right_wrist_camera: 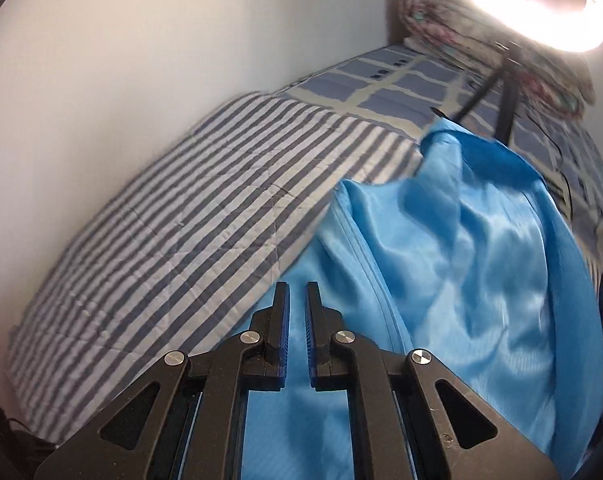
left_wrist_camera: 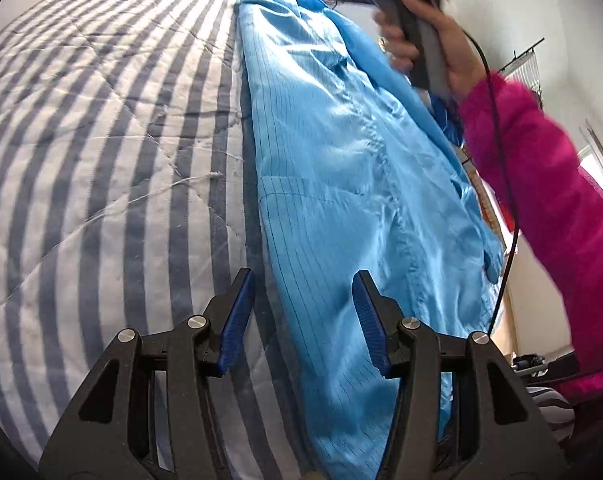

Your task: Fold large clothes

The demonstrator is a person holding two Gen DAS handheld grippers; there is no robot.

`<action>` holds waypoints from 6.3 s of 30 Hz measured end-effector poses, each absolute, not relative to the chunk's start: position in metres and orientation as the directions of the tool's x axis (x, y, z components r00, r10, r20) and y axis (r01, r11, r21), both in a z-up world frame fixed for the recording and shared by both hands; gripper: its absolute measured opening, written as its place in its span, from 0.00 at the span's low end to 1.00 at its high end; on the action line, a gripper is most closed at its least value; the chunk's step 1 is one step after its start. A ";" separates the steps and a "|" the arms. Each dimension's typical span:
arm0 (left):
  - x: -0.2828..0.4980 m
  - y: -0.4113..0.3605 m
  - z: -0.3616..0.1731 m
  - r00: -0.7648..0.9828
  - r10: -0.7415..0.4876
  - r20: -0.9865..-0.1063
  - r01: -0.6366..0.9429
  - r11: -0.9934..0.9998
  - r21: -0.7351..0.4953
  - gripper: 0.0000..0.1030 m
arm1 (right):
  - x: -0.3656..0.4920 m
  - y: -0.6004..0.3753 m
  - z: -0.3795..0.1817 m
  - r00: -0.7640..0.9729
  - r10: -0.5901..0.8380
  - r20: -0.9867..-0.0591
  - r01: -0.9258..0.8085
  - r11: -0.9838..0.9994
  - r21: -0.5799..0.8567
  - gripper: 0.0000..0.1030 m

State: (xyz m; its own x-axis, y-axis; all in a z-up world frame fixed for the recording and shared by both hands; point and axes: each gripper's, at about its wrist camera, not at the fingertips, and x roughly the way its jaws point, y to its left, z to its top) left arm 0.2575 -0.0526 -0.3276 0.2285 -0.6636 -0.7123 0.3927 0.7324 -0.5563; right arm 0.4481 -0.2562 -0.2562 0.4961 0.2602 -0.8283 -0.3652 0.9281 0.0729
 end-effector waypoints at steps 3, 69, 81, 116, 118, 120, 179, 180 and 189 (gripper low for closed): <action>0.262 -0.059 -0.329 0.231 -0.664 -0.711 0.418 0.727 -0.544 0.50 | 0.472 -0.246 -0.266 0.484 0.225 -0.846 -0.366 0.930 0.037 0.15; 0.182 -0.061 -0.283 0.300 -0.581 -0.756 0.488 0.775 -0.402 0.27 | 0.198 -0.461 -0.138 0.691 0.225 -0.687 -0.033 0.959 0.281 0.45; 0.187 -0.106 -0.208 0.459 -0.595 -0.660 0.550 0.774 -0.315 0.66 | 0.068 -0.570 -0.169 0.681 0.005 -0.733 0.238 0.944 0.227 0.54; 0.181 -0.156 -0.193 0.421 -0.607 -0.675 0.584 0.750 -0.311 0.66 | -0.035 -0.685 -0.295 0.606 -0.011 -0.795 0.568 0.705 0.424 0.03; 0.182 -0.155 -0.194 0.421 -0.605 -0.676 0.579 0.753 -0.313 0.66 | -0.037 -0.676 -0.281 0.626 -0.012 -0.780 0.543 0.725 0.424 0.02; 0.182 -0.155 -0.195 0.423 -0.602 -0.677 0.576 0.755 -0.312 0.66 | -0.038 -0.666 -0.269 0.647 -0.013 -0.762 0.514 0.745 0.424 0.01; 0.172 -0.174 -0.193 0.405 -0.601 -0.689 0.634 0.728 -0.262 0.66 | -0.039 -0.550 -0.217 0.734 0.156 -0.661 0.173 0.898 0.404 0.02; 0.173 -0.174 -0.192 0.406 -0.601 -0.689 0.632 0.729 -0.263 0.66 | -0.038 -0.542 -0.216 0.729 0.176 -0.661 0.145 0.905 0.400 0.02; 0.176 -0.174 -0.196 0.399 -0.607 -0.688 0.623 0.730 -0.282 0.66 | -0.031 -0.440 -0.257 0.491 0.462 -0.739 -0.182 0.883 0.432 0.02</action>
